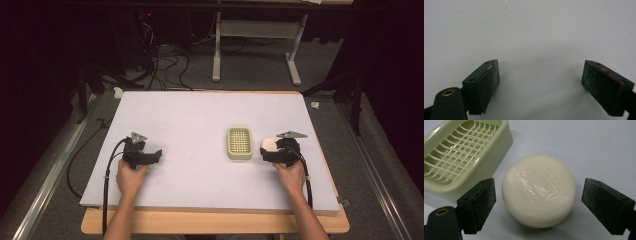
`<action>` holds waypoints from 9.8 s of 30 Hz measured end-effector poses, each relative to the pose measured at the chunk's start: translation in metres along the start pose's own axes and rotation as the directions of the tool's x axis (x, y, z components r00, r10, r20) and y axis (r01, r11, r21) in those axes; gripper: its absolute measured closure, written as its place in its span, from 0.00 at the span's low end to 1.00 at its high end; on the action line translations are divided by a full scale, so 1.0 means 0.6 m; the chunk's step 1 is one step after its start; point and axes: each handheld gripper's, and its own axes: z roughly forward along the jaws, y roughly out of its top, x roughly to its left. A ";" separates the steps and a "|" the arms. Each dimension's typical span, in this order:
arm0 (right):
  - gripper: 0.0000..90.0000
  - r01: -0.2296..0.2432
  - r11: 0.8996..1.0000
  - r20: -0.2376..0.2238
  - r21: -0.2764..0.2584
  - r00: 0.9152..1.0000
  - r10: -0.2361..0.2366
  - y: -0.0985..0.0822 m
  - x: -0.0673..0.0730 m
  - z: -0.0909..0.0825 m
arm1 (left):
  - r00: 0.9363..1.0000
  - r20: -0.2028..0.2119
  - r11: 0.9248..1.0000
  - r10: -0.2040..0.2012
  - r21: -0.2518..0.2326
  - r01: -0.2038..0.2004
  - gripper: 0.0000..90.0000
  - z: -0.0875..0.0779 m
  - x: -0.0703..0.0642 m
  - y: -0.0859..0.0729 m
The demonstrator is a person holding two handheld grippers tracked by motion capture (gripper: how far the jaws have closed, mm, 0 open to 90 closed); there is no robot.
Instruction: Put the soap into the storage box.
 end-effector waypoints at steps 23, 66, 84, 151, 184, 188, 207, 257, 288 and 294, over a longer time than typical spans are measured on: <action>0.26 0.002 1.000 0.024 0.026 1.000 -0.003 0.003 0.008 0.025 | 1.000 0.001 1.000 0.000 0.000 0.000 0.17 0.000 0.000 0.000; 0.28 0.015 0.998 -0.072 -0.061 0.997 -0.019 0.014 0.018 -0.019 | 1.000 0.000 1.000 0.000 0.000 0.000 0.17 0.000 0.000 0.000; 0.28 0.055 0.991 -0.121 -0.118 0.990 -0.070 0.040 0.041 -0.051 | 1.000 0.000 1.000 0.000 0.000 0.000 0.17 0.000 0.000 0.000; 0.28 0.181 0.983 -0.190 0.019 0.966 -0.174 0.099 0.136 0.033 | 1.000 0.003 1.000 -0.002 0.001 0.002 0.17 0.000 0.001 0.000; 0.27 0.182 0.982 -0.186 0.045 0.968 -0.171 0.097 0.141 0.048 | 1.000 0.003 1.000 -0.001 0.001 0.001 0.17 0.000 0.001 0.000; 0.26 0.186 0.981 -0.181 0.045 0.968 -0.175 0.096 0.140 0.049 | 1.000 0.003 1.000 -0.001 0.001 0.001 0.17 0.000 0.001 0.000; 0.26 0.149 0.988 -0.178 -0.039 0.972 -0.154 0.104 0.128 0.016 | 1.000 0.004 1.000 -0.002 0.001 0.002 0.17 0.000 0.001 0.000; 0.31 0.056 0.992 -0.096 -0.110 0.993 -0.067 0.081 0.041 -0.048 | 1.000 0.001 1.000 -0.001 0.000 0.001 0.17 0.000 0.000 0.000; 0.31 0.018 0.992 -0.068 -0.124 0.997 -0.026 0.053 0.000 -0.077 | 1.000 0.001 1.000 -0.001 0.000 0.001 0.17 0.000 0.000 0.000; 0.31 0.009 0.992 -0.070 -0.124 0.997 -0.017 0.045 -0.004 -0.080 | 1.000 0.001 1.000 -0.001 0.000 0.001 0.17 0.000 0.000 0.000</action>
